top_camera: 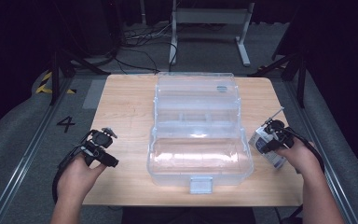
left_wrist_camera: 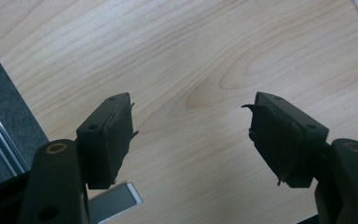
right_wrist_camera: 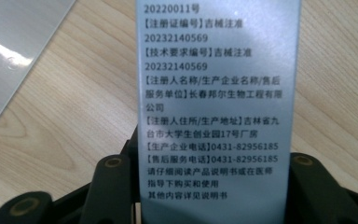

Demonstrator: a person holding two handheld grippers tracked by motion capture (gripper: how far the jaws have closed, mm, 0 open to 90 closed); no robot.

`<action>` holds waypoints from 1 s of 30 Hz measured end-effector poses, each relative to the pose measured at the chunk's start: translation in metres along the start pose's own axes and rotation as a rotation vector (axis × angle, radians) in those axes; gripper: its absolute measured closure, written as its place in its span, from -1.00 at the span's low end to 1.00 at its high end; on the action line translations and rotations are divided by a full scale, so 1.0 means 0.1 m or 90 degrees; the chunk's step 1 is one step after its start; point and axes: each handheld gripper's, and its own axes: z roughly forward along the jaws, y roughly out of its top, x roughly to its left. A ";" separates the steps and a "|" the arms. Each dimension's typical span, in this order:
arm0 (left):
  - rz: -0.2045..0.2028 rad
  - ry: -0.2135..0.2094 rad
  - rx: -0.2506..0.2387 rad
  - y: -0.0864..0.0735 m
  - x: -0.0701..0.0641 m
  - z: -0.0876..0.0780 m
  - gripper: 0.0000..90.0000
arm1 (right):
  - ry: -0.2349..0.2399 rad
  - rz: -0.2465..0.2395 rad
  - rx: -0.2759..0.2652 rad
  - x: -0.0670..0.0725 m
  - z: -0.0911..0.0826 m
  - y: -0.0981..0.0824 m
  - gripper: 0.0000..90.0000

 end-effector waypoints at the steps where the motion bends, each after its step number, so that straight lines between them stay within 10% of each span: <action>1: 0.004 -0.002 -0.002 0.02 0.00 0.00 -0.33 | -0.001 -0.002 -0.007 0.00 -0.01 -0.02 0.24; 12: 0.030 -0.007 -0.003 0.20 -0.02 0.03 -0.33 | 0.007 0.013 -0.071 0.06 -0.33 -0.24 0.24; 30: 0.042 -0.012 0.009 0.24 -0.03 0.08 -0.33 | 0.021 -0.045 -0.121 0.29 -0.93 -0.35 0.25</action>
